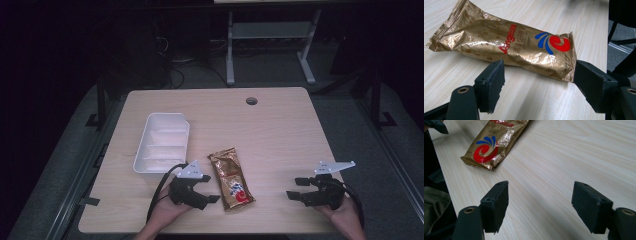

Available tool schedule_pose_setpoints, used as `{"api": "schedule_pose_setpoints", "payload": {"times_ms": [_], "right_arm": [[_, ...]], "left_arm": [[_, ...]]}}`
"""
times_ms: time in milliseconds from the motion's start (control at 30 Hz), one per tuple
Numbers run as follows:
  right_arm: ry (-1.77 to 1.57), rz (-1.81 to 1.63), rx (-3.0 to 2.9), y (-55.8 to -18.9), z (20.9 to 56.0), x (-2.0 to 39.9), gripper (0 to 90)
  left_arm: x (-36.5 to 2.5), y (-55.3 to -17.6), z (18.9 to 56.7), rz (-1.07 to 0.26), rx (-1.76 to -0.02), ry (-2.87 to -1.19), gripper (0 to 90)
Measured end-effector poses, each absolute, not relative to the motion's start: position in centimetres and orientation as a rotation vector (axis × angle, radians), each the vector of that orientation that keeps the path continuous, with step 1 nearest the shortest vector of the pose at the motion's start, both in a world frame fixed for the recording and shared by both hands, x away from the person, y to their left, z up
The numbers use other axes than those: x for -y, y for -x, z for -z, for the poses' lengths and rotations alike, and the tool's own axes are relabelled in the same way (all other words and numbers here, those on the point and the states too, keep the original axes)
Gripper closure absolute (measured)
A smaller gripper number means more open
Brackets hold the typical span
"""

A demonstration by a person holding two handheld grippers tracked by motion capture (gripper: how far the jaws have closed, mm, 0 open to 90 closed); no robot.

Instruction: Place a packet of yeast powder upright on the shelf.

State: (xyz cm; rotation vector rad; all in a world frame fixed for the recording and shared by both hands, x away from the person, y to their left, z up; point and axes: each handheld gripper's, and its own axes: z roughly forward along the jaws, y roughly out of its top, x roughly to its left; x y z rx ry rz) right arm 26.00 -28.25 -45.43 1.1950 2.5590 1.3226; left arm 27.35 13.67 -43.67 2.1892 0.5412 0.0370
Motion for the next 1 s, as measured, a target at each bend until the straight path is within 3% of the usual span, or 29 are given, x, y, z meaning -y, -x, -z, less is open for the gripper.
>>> {"api": "schedule_pose_setpoints", "payload": {"times_ms": [500,1000], "right_arm": [[-1.133,-1.323,-2.587,-26.3,45.1,26.7,27.8],[-1.095,-1.345,-2.631,-31.6,43.6,23.7,26.0]], "left_arm": [[-13.3,-27.5,43.8,-0.035,-0.565,-2.184,25.8],[-12.7,-27.4,43.7,-0.013,-0.535,-2.188,33.7]]}}
